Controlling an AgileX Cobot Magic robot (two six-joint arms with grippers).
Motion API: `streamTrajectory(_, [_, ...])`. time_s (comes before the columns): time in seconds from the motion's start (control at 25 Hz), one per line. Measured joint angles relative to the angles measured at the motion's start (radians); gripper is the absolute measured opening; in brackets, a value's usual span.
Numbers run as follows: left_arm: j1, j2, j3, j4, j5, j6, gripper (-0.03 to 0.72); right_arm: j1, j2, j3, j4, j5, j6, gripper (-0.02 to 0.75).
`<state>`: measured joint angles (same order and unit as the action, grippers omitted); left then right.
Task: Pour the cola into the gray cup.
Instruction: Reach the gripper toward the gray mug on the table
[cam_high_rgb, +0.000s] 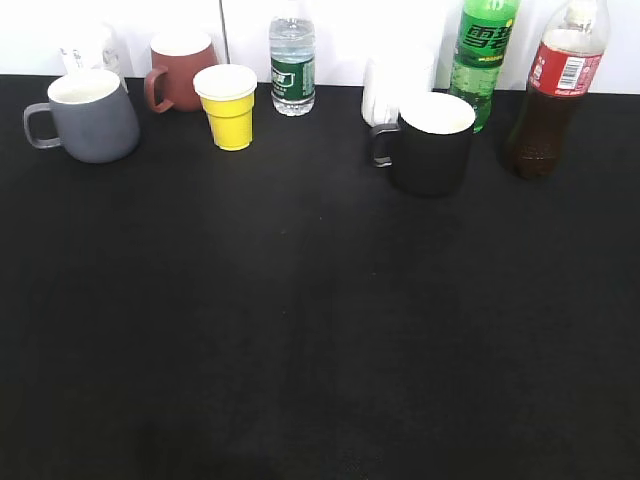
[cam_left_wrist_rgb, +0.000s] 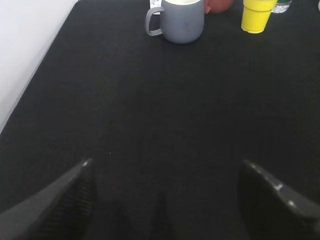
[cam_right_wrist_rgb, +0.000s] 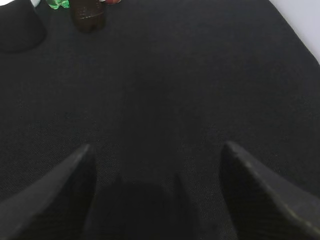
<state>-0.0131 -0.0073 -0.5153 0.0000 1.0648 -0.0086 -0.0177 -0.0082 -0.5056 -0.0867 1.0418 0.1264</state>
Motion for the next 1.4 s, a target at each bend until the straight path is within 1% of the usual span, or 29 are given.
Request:
streamTrajectory(0.16, [0.000, 0.000, 0.000, 0.000, 0.000, 0.000, 0.665, 0.000, 0.000, 0.000, 0.000, 0.000, 0.000, 0.585])
streamTrajectory(0.2, [0.000, 0.000, 0.000, 0.000, 0.000, 0.000, 0.650, 0.000, 0.000, 0.000, 0.000, 0.000, 0.000, 0.585])
streamTrajectory(0.28, [0.000, 0.000, 0.000, -0.011, -0.004, 0.000, 0.596, 0.000, 0.000, 0.000, 0.000, 0.000, 0.000, 0.585])
streamTrajectory(0.32, [0.000, 0.002, -0.012, -0.020, -0.023, 0.000, 0.585, 0.000, 0.000, 0.000, 0.000, 0.000, 0.000, 0.585])
streamTrajectory(0.36, [0.000, 0.024, -0.025, -0.021, -0.099, 0.000, 0.582, 0.000, 0.000, 0.000, 0.000, 0.000, 0.000, 0.585])
streamTrajectory(0.44, [0.000, 0.131, -0.023, 0.000, -0.327, 0.000, 0.580, 0.000, 0.000, 0.000, 0.000, 0.000, 0.000, 0.584])
streamTrajectory(0.48, [0.000, 0.215, -0.009, 0.023, -0.479, 0.000, 0.580, 0.000, 0.000, 0.000, 0.000, 0.000, 0.000, 0.584])
streamTrajectory(0.64, [0.000, 0.617, 0.140, 0.093, -1.167, 0.000, 0.578, 0.000, 0.000, 0.000, 0.000, 0.000, 0.000, 0.584])
streamTrajectory(0.68, [0.000, 0.746, 0.163, 0.094, -1.286, 0.000, 0.574, 0.000, 0.000, 0.000, 0.000, 0.000, 0.000, 0.584])
streamTrajectory(0.8, [0.000, 1.133, 0.173, 0.091, -1.608, 0.000, 0.569, 0.000, 0.000, 0.000, 0.000, 0.000, 0.000, 0.584])
streamTrajectory(0.92, [0.001, 1.488, 0.172, 0.017, -1.919, 0.001, 0.566, 0.000, 0.000, 0.000, 0.000, 0.000, 0.000, 0.584])
streamTrajectory(1.04, [0.016, 1.699, 0.106, 0.006, -2.005, 0.023, 0.566, 0.000, 0.000, 0.000, 0.000, 0.000, 0.000, 0.584])
streamTrajectory(1.12, [0.069, 1.785, 0.012, 0.006, -2.016, 0.030, 0.566, 0.000, 0.000, 0.000, 0.000, 0.000, 0.000, 0.584])
streamTrajectory(1.2, [0.111, 1.861, -0.098, 0.041, -2.005, 0.030, 0.566, 0.000, 0.000, 0.000, 0.000, 0.000, 0.000, 0.584])
streamTrajectory(1.28, [0.115, 1.930, -0.202, 0.081, -1.981, 0.031, 0.566, 0.000, 0.000, 0.000, 0.000, 0.000, 0.000, 0.584])
streamTrajectory(1.36, [0.115, 2.000, -0.295, 0.096, -1.940, 0.031, 0.565, 0.000, 0.000, 0.000, 0.000, 0.000, 0.000, 0.584])
streamTrajectory(1.4, [0.115, 2.030, -0.329, 0.096, -1.920, 0.031, 0.543, 0.000, 0.000, 0.000, 0.000, 0.000, 0.000, 0.584])
